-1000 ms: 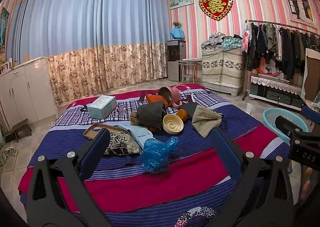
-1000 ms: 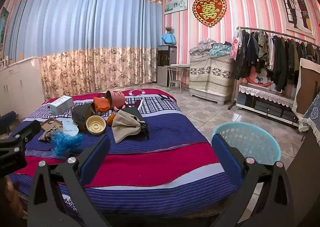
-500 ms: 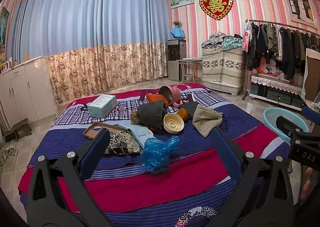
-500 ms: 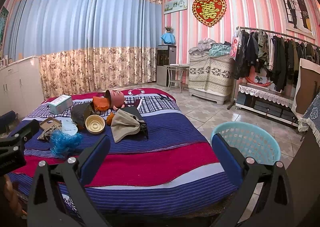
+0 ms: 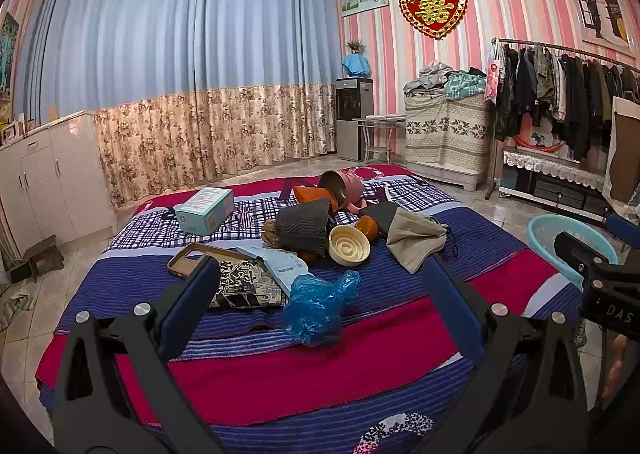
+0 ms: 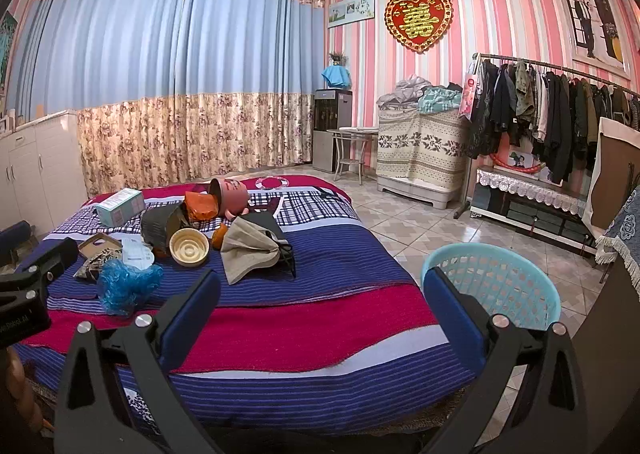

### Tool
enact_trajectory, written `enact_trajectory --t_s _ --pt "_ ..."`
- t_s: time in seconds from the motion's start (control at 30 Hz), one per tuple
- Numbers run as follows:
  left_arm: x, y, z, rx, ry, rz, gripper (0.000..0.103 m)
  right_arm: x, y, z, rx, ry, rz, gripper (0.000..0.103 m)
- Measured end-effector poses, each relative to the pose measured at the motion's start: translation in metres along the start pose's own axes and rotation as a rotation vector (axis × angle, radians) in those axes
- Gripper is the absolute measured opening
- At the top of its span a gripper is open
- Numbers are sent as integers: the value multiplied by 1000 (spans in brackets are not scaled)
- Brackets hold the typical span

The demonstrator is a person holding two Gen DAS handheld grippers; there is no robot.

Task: Collect trash

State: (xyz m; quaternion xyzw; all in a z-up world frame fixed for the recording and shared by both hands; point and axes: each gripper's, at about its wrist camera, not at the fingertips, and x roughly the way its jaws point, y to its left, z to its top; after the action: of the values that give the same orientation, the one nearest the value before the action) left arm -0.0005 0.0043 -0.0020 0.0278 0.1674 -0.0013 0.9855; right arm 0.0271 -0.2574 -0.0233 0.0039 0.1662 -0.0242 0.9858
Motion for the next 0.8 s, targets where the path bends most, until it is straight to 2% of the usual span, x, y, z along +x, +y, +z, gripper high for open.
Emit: enact_trajectory --t_s 0.8 --pt "4 4 -4 -5 8 1 98 -2 -2 0 -4 4 -2 99"
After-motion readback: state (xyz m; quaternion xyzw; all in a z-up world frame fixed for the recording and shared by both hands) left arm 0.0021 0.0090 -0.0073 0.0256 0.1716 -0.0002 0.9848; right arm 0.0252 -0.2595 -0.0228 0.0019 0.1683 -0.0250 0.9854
